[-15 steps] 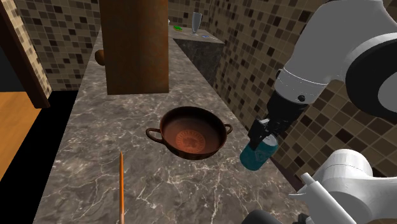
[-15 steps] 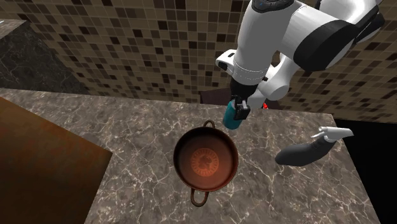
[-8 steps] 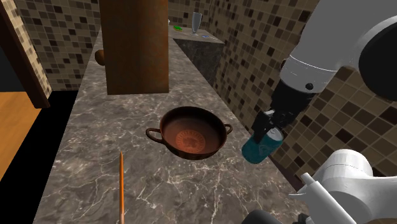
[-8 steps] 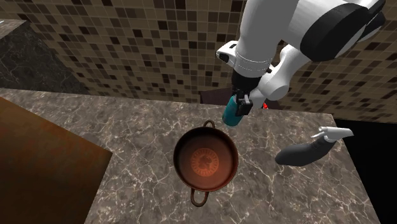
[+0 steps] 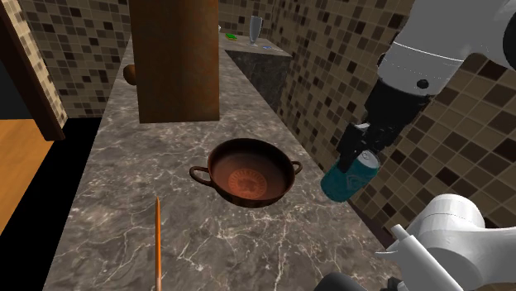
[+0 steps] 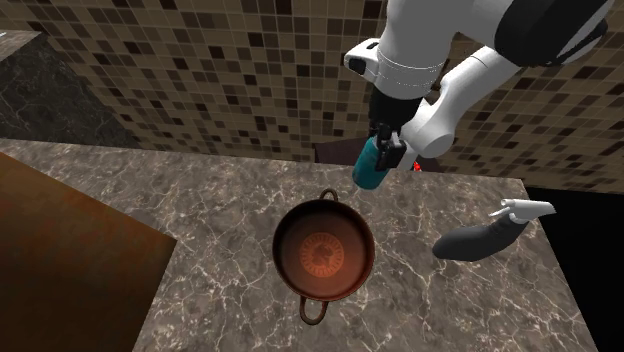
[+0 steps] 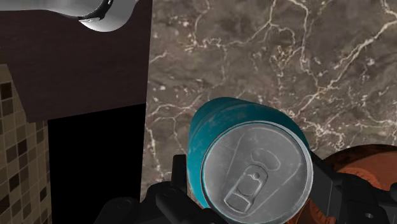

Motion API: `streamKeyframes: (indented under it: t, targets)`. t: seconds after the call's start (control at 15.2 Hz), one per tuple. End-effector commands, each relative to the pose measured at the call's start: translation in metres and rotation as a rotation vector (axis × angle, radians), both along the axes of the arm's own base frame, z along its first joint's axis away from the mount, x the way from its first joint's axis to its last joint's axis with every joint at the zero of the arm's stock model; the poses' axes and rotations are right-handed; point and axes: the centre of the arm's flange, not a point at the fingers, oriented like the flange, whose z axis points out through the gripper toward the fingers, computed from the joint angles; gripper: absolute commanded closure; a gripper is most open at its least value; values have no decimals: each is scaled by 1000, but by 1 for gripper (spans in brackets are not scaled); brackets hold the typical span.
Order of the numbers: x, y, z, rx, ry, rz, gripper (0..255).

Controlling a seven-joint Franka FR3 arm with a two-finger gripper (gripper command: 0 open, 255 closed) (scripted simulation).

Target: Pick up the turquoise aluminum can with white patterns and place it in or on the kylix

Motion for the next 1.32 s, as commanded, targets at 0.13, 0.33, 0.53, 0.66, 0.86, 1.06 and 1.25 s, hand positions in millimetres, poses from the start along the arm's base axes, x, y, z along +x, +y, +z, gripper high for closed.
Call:
streamKeyframes:
  t: [0.13,0.33,0.53,0.66,0.86,1.06,1.25]
  targets:
    - [1,-1,21,0,0,0,255]
    - [1,-1,37,0,0,0,255]
    - [1,-1,53,0,0,0,255]
    - [1,-1,63,0,0,0,255]
    - [1,-1,79,0,0,0,255]
    - [1,-1,95,0,0,0,255]
    - [10,8,103,0,0,0,255]
